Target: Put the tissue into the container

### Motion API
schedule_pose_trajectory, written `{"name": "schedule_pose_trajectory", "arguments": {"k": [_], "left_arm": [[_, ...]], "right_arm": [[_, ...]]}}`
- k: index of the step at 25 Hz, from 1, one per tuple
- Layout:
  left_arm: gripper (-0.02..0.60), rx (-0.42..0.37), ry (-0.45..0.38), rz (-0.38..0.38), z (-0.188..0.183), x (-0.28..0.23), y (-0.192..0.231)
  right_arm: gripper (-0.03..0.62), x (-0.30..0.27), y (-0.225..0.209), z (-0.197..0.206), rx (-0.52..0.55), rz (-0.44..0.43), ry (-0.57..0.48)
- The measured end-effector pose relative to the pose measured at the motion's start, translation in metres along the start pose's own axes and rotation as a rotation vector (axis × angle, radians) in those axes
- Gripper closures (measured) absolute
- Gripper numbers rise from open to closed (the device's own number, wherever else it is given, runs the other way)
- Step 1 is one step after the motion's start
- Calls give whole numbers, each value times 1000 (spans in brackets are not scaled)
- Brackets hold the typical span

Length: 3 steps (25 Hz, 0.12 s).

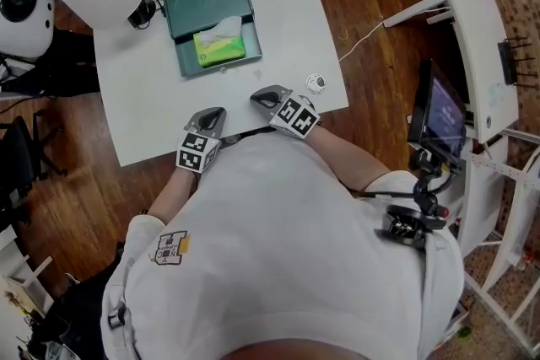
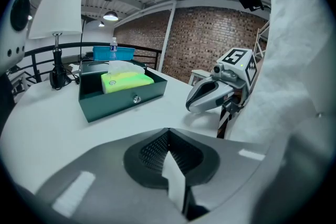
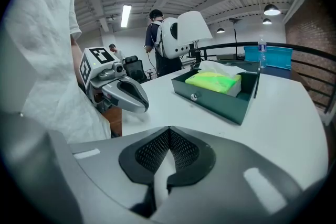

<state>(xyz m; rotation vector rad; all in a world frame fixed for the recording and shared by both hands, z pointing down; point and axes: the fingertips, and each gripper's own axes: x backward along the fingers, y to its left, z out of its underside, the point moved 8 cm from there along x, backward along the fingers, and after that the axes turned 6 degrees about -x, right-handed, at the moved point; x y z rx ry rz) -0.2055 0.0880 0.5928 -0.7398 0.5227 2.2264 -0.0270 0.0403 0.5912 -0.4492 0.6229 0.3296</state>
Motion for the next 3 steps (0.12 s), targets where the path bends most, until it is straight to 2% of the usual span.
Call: {"name": "schedule_pose_trajectory", "arguments": {"k": [3], "left_arm": [[581,0,1,4,0,0,-4]], "right_arm": [[594,1,1,3,-4,1,4]]}}
